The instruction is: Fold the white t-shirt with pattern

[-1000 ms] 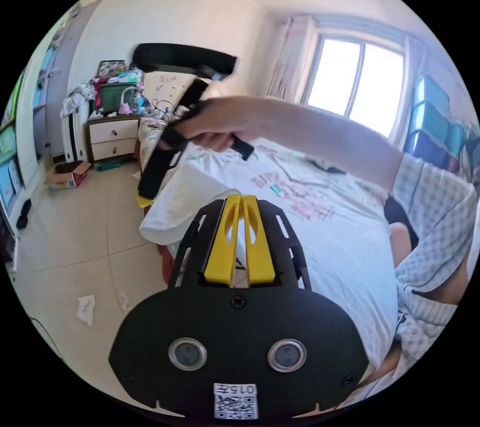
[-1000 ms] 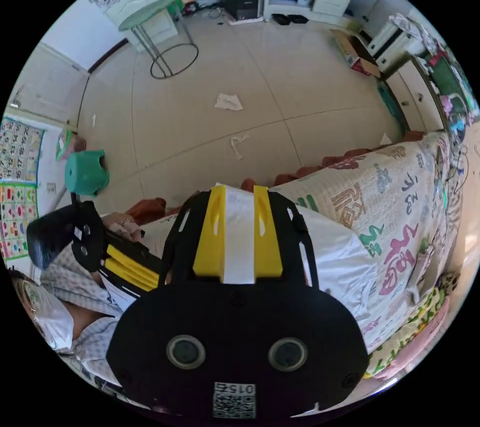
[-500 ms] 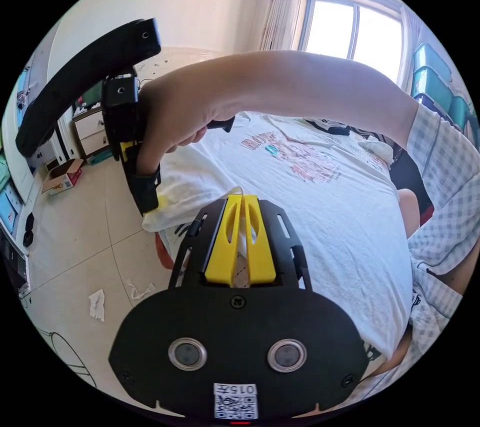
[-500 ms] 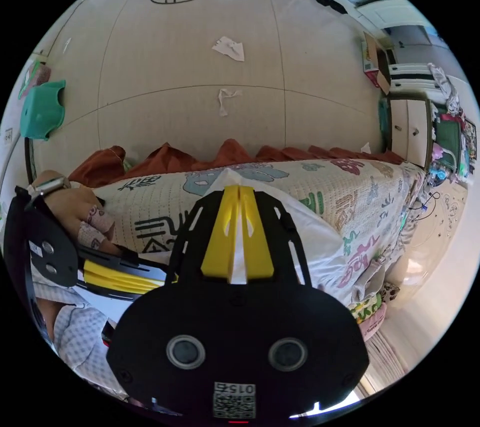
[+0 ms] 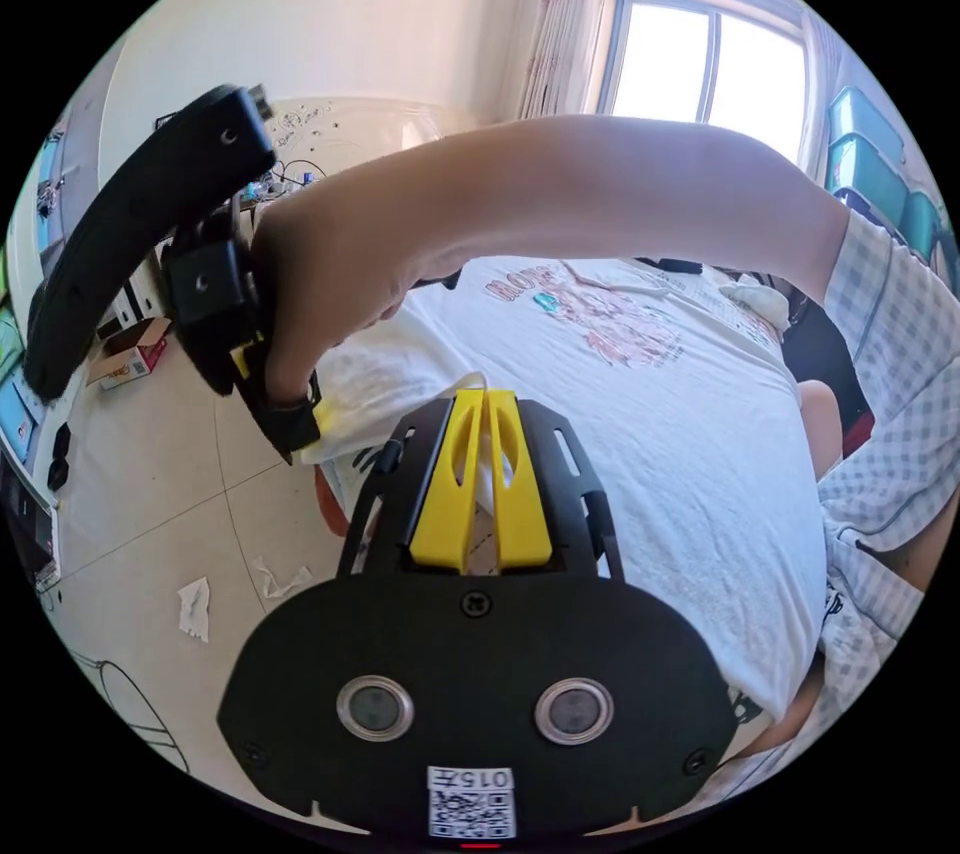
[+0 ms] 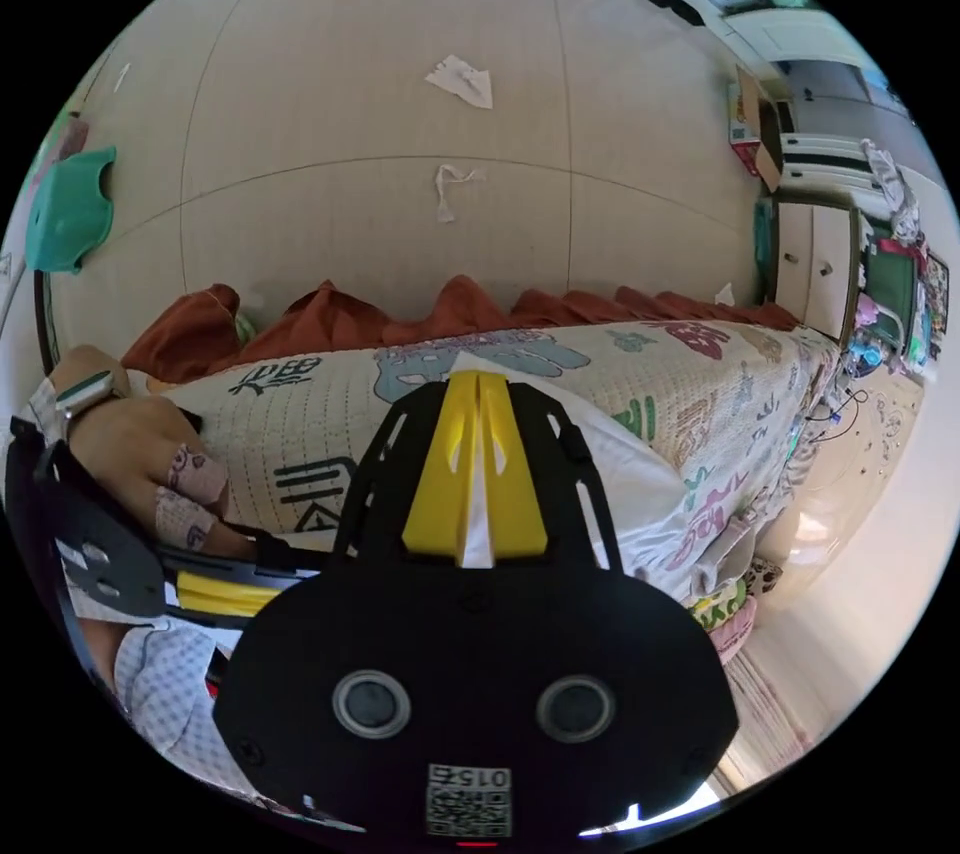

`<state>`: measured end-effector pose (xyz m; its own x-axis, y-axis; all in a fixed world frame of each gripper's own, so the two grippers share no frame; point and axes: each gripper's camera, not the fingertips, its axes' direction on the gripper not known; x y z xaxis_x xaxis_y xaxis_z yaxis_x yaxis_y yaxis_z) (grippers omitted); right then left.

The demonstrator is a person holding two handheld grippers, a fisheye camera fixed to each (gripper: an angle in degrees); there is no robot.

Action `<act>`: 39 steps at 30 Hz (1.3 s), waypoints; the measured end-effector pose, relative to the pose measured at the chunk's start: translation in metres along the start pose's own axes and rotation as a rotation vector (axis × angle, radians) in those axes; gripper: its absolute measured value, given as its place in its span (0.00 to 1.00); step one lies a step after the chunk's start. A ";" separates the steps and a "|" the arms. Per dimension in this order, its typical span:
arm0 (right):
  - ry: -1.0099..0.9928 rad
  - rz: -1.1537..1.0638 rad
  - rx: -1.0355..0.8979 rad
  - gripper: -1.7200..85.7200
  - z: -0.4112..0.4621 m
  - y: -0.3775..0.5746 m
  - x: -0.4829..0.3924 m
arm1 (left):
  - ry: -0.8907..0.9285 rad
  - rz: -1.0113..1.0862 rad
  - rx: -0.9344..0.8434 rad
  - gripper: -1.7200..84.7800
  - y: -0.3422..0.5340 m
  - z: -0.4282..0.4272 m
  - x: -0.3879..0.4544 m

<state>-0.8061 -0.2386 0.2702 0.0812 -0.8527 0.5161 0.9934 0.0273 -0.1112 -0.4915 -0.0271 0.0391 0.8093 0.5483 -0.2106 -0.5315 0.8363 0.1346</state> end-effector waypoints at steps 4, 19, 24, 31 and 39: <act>-0.017 0.292 0.338 0.01 -0.045 0.074 0.054 | -0.120 -0.120 0.141 0.01 0.016 -0.020 -0.005; -0.273 0.574 0.556 0.05 -0.024 0.317 0.080 | -0.186 0.181 0.060 0.02 0.011 0.006 0.089; -0.313 0.161 0.357 0.11 -0.052 0.207 0.032 | -0.305 0.369 -0.048 0.02 0.018 0.034 0.133; -0.043 -0.057 0.038 0.12 -0.041 0.125 -0.029 | -0.432 0.466 -0.051 0.02 0.024 0.046 0.163; -0.024 -0.024 0.040 0.02 -0.054 0.150 -0.027 | -0.414 0.441 -0.043 0.02 0.019 0.043 0.161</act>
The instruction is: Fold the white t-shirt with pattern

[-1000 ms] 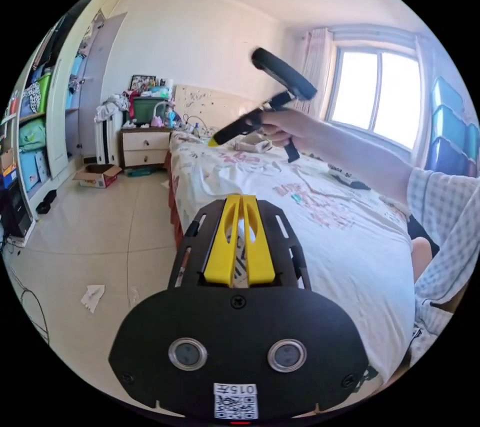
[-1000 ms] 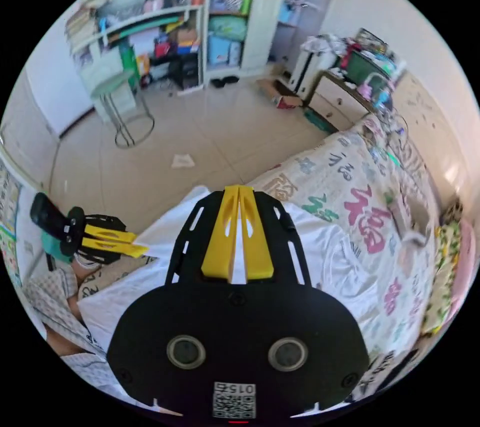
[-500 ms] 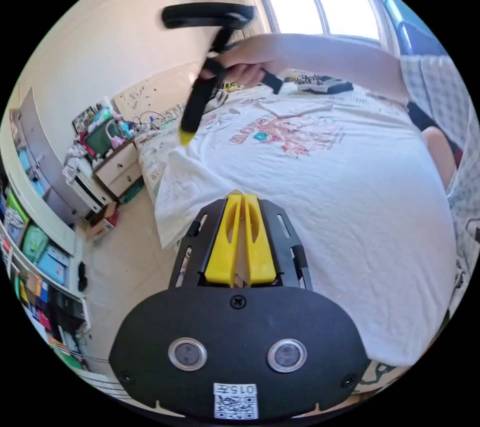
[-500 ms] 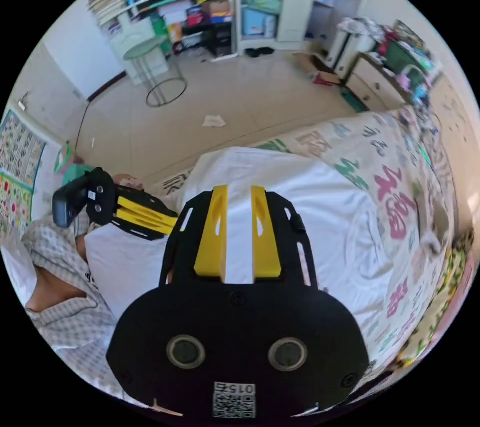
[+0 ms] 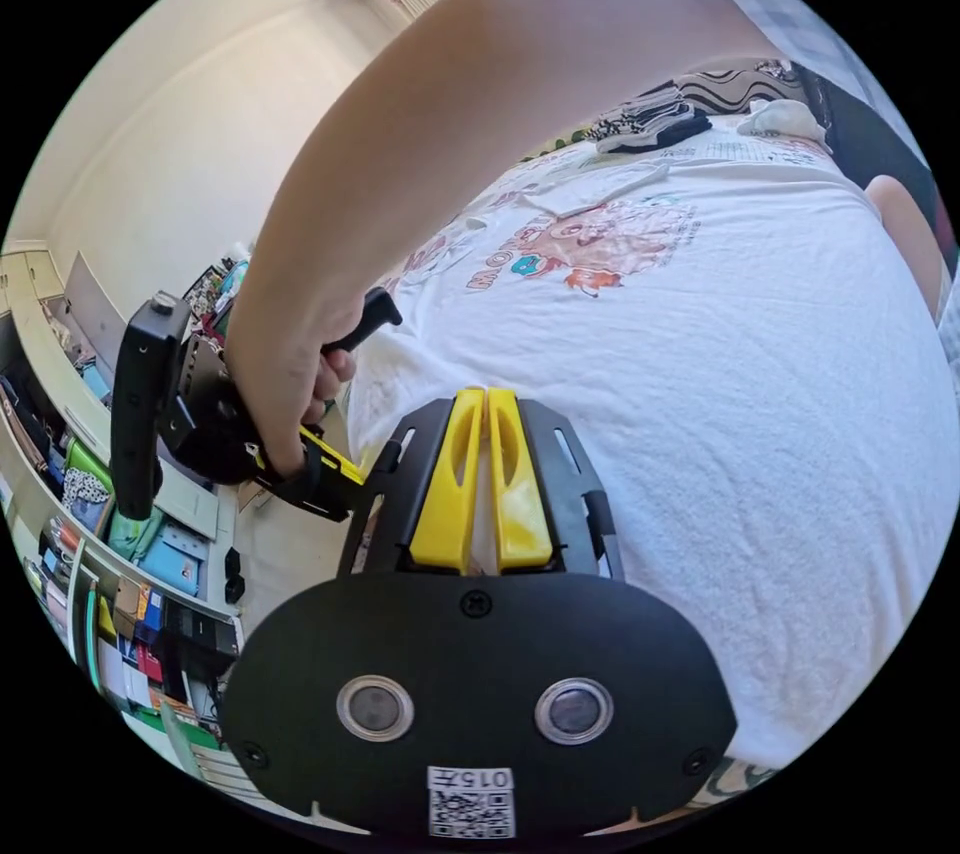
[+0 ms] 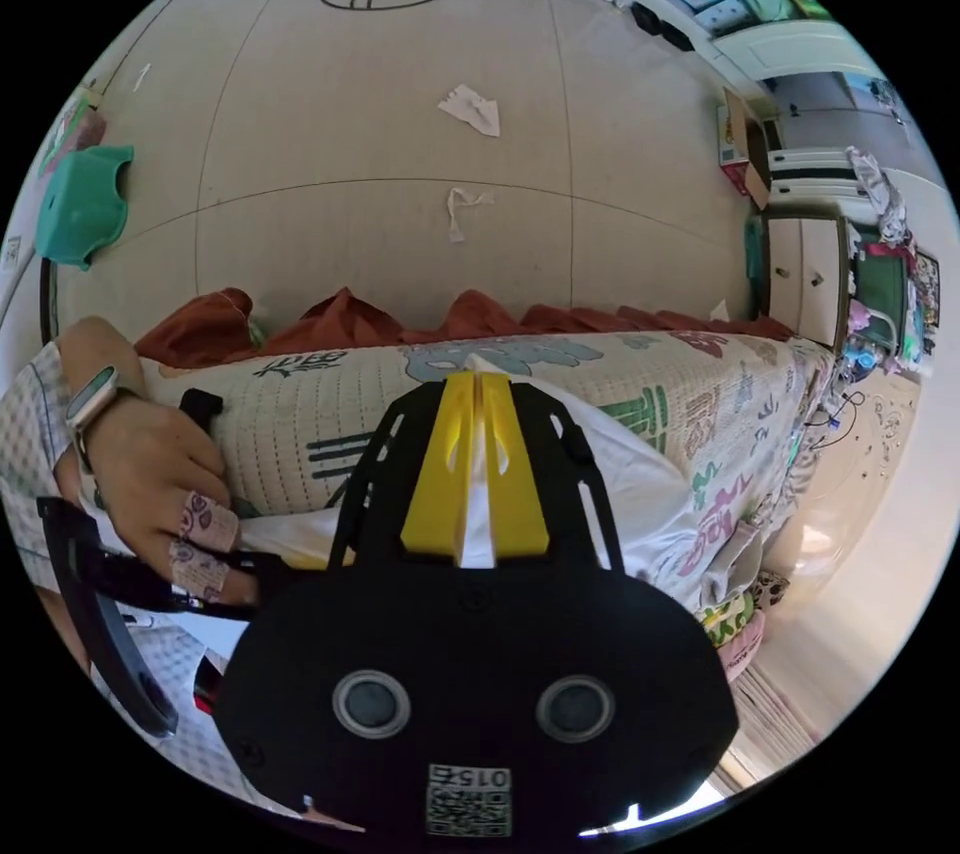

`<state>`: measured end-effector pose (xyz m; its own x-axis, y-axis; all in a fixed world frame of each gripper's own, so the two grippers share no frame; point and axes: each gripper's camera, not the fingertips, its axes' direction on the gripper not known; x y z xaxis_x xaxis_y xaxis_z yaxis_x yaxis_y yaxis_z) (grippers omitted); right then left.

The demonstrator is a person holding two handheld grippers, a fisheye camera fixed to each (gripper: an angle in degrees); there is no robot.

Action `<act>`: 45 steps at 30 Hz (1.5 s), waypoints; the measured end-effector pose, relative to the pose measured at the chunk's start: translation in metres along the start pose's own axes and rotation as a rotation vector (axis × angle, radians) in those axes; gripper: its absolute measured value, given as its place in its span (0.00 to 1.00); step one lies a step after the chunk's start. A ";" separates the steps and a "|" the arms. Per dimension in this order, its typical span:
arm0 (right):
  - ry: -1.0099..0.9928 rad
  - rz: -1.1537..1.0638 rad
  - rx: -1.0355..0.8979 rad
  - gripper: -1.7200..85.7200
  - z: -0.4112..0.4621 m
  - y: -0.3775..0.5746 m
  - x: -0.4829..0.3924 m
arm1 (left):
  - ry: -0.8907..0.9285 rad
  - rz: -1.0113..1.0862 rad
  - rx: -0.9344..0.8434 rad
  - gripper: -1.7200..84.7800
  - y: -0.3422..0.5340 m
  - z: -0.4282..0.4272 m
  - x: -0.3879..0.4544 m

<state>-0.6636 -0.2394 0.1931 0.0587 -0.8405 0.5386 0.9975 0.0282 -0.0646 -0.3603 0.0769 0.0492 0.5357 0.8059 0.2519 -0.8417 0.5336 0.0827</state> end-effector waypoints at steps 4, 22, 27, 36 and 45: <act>-0.019 0.158 0.160 0.01 -0.032 0.041 0.027 | 0.004 -0.062 -0.004 0.02 -0.001 -0.001 -0.013; -0.355 0.848 0.483 0.02 -0.044 0.359 0.135 | 0.666 -0.048 -0.101 0.03 -0.110 0.004 -0.136; -0.307 0.820 0.336 0.09 -0.030 0.406 0.135 | 0.623 -0.110 -0.189 0.04 -0.124 0.024 -0.163; -0.341 0.654 0.220 0.09 -0.035 0.384 0.158 | 0.561 -0.180 -0.304 0.08 -0.097 0.072 -0.162; -0.394 0.656 0.228 0.02 -0.050 0.455 0.161 | 0.590 -0.171 -0.303 0.07 -0.102 0.075 -0.168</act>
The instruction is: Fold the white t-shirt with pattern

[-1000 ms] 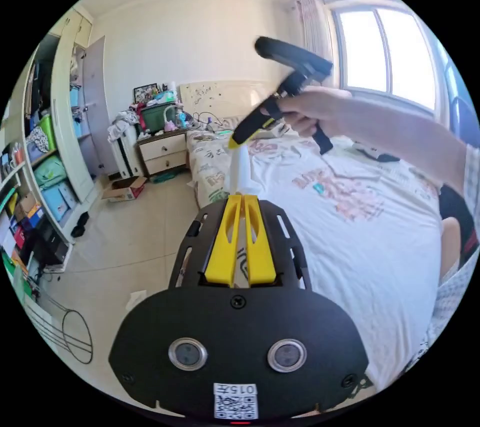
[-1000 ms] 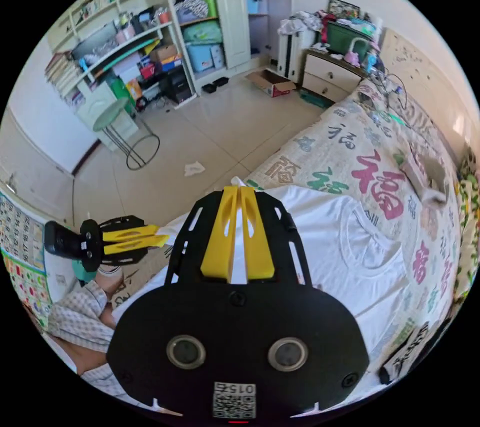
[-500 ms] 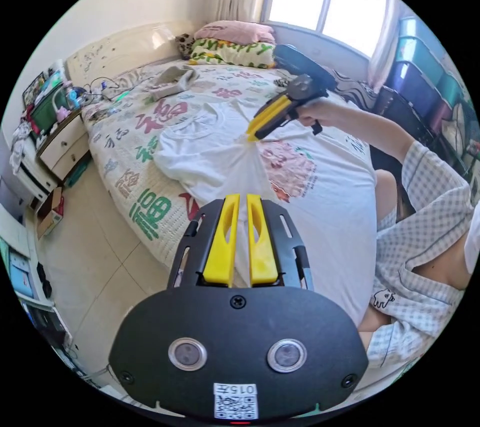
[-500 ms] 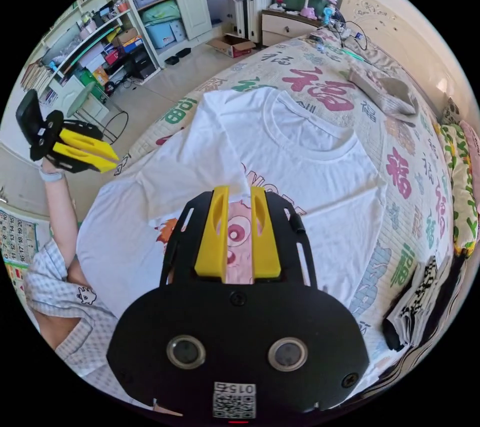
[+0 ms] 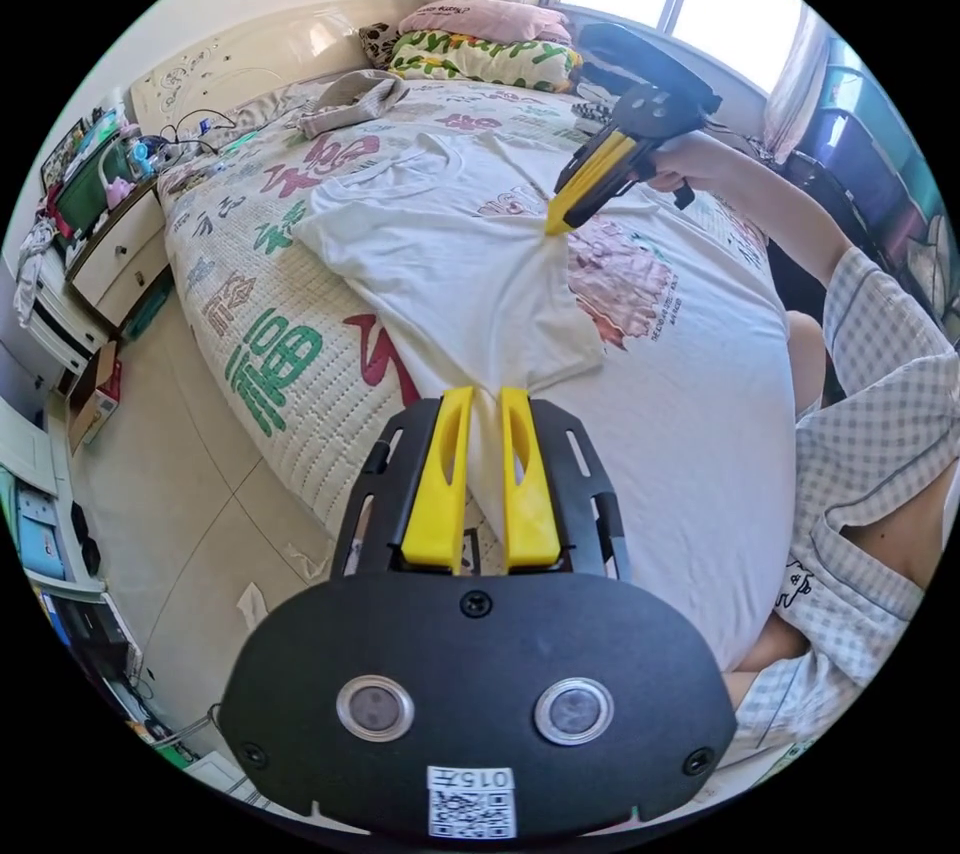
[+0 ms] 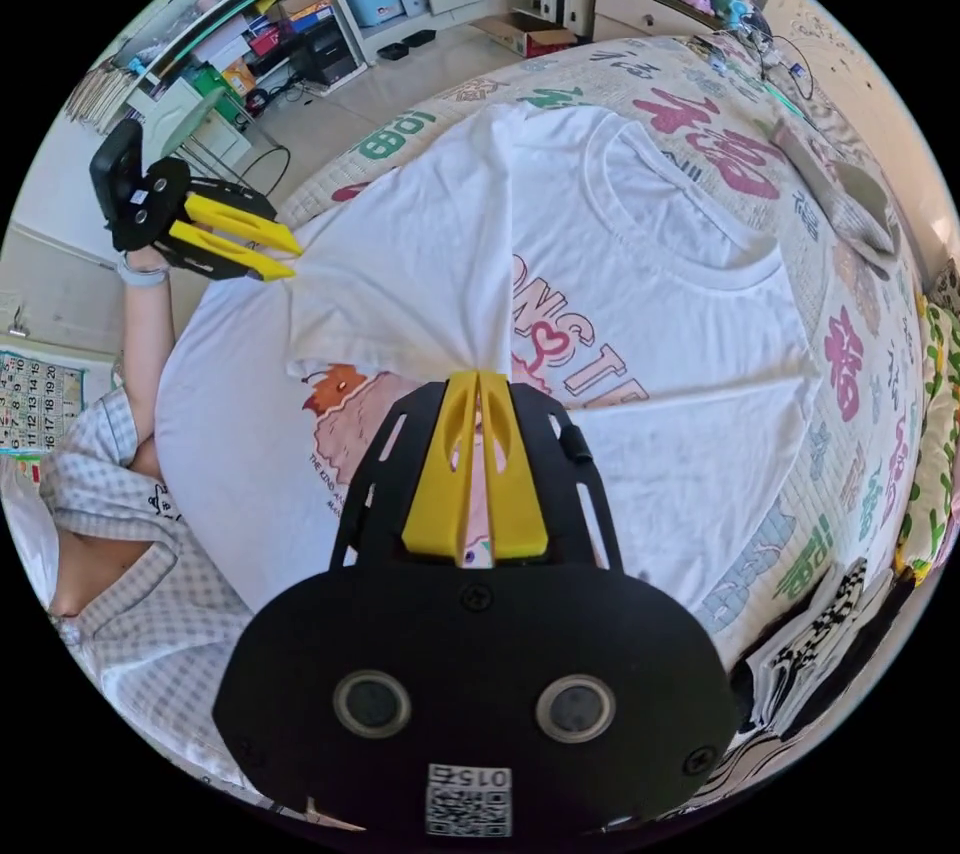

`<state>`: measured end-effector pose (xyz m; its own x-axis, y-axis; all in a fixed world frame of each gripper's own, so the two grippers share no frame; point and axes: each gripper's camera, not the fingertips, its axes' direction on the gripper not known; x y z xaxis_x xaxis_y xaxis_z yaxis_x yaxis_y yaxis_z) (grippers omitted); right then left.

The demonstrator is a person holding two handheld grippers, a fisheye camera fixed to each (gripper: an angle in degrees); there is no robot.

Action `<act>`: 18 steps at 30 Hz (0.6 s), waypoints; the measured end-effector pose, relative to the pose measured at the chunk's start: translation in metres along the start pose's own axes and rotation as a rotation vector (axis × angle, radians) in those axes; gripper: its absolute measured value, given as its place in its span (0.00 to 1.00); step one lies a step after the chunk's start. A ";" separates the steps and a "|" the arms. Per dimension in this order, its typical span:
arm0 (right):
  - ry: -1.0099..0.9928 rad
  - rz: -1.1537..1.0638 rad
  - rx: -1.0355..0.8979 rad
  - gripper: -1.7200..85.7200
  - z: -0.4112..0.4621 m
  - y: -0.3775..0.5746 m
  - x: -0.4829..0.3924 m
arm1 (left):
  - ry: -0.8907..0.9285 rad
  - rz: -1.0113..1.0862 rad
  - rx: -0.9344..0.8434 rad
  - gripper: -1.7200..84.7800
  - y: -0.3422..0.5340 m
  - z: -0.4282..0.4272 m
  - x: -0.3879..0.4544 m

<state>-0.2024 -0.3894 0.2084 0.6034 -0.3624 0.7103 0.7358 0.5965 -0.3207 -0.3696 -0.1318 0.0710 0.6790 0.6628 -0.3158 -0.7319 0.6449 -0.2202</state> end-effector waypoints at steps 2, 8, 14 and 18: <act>0.016 0.019 0.073 0.05 -0.022 -0.004 0.005 | -0.007 -0.011 0.008 0.07 0.000 -0.004 -0.001; -0.056 0.007 0.273 0.11 -0.056 -0.069 0.007 | -0.072 -0.054 0.074 0.08 0.002 -0.019 -0.002; -0.065 0.091 0.150 0.11 -0.025 -0.138 0.021 | -0.050 -0.040 0.067 0.08 0.000 -0.013 -0.002; -0.109 0.162 0.154 0.03 -0.029 -0.140 0.050 | -0.047 -0.042 0.033 0.08 -0.001 -0.005 -0.004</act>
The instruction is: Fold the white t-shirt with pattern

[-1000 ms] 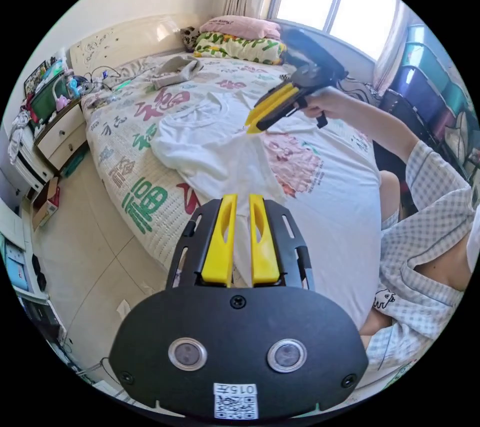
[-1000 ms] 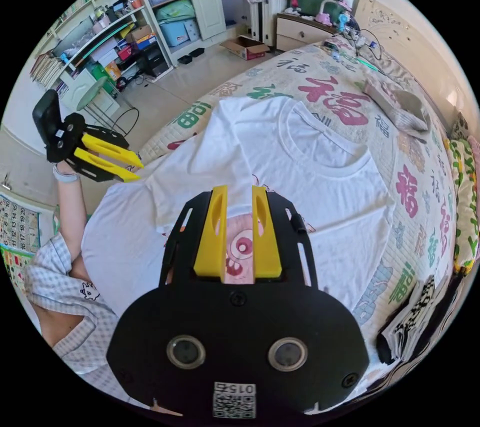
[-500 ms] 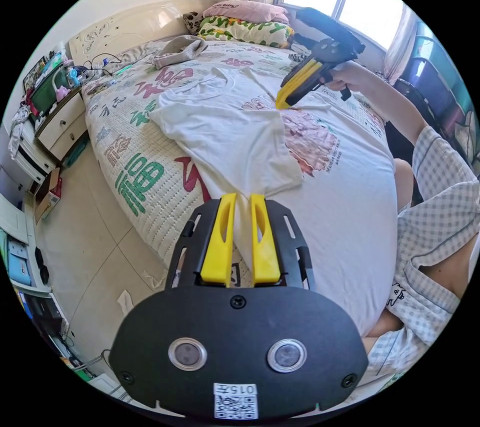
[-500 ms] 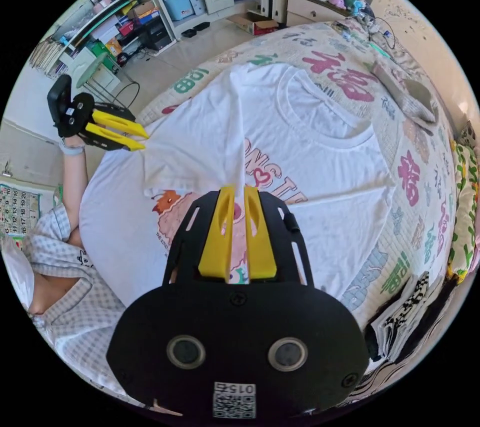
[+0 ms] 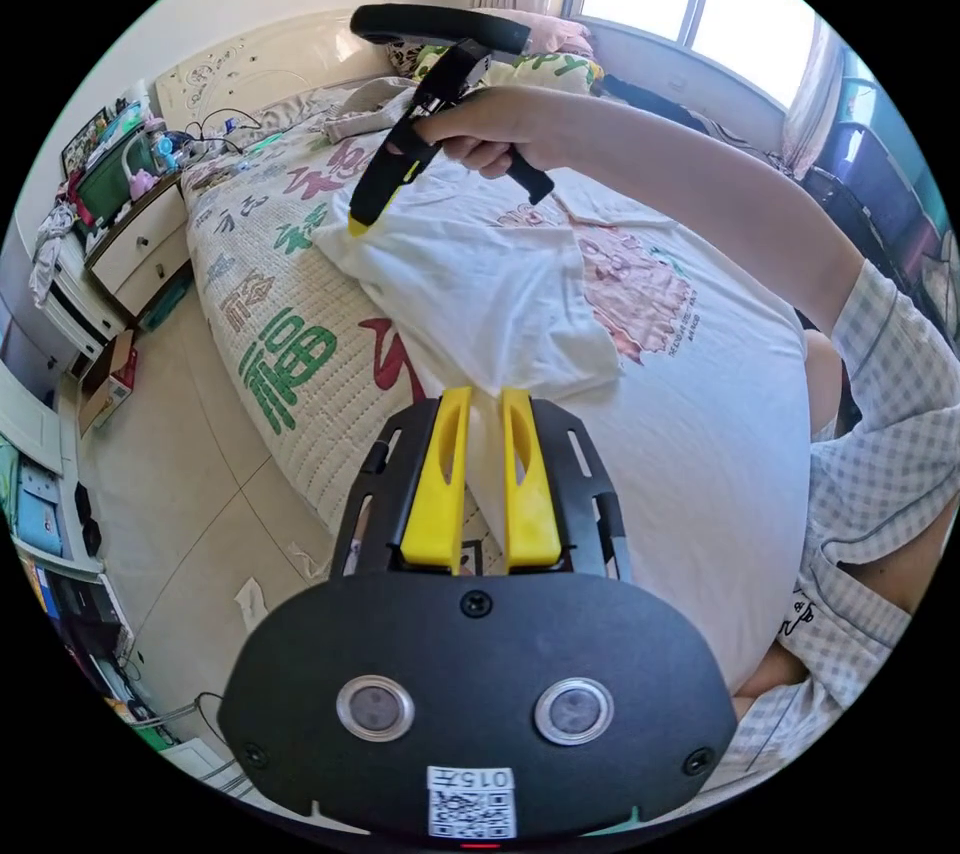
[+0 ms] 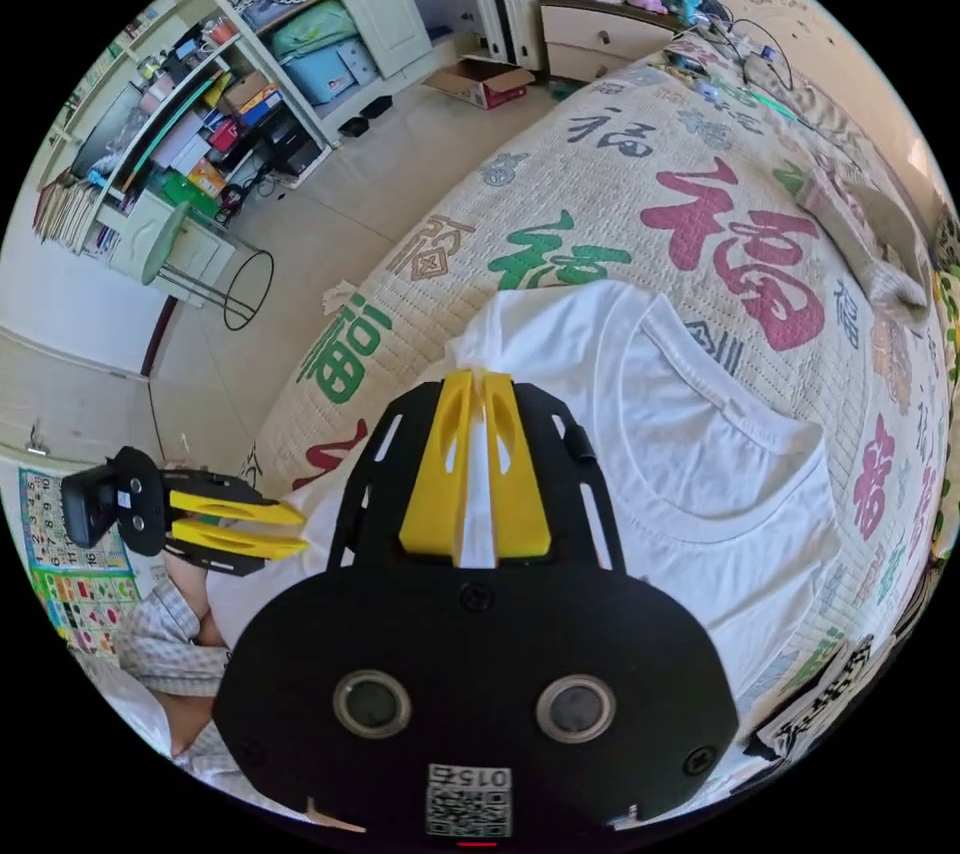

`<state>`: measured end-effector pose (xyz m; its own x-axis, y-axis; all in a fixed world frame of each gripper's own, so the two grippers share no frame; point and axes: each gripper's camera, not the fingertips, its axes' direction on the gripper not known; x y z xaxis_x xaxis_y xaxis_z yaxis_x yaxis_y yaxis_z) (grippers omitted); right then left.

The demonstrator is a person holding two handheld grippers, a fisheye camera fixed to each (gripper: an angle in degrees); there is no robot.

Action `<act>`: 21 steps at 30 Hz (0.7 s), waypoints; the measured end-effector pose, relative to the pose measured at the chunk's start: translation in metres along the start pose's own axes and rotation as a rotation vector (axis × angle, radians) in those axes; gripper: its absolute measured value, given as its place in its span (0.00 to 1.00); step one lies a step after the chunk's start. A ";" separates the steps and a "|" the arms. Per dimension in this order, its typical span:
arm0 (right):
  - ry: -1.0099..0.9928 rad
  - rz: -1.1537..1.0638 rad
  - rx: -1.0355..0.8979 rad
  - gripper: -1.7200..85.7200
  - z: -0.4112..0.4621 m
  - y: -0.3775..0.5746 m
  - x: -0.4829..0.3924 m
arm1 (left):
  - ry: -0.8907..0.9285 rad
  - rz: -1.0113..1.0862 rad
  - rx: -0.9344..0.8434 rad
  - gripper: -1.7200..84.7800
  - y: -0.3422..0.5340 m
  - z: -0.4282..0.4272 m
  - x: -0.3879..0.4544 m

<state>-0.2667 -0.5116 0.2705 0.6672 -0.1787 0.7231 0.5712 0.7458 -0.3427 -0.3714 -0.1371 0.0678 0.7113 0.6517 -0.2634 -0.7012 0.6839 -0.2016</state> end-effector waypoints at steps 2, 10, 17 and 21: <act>-0.047 0.040 0.044 0.02 -0.011 0.002 0.013 | 0.001 -0.012 0.006 0.08 0.001 -0.001 -0.002; -0.057 0.098 0.052 0.10 -0.029 0.018 0.035 | -0.004 -0.035 0.012 0.09 0.005 -0.005 -0.004; -0.023 -0.155 -0.112 0.12 -0.053 0.080 0.009 | 0.006 0.184 0.144 0.10 0.005 -0.042 0.044; 0.026 -0.194 -0.244 0.10 -0.037 0.106 0.001 | 0.022 0.297 0.060 0.10 -0.010 -0.021 0.072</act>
<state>-0.1876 -0.4562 0.2128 0.5444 -0.3219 0.7746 0.7852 0.5204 -0.3357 -0.3142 -0.1040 0.0308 0.4736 0.8192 -0.3235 -0.8739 0.4827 -0.0570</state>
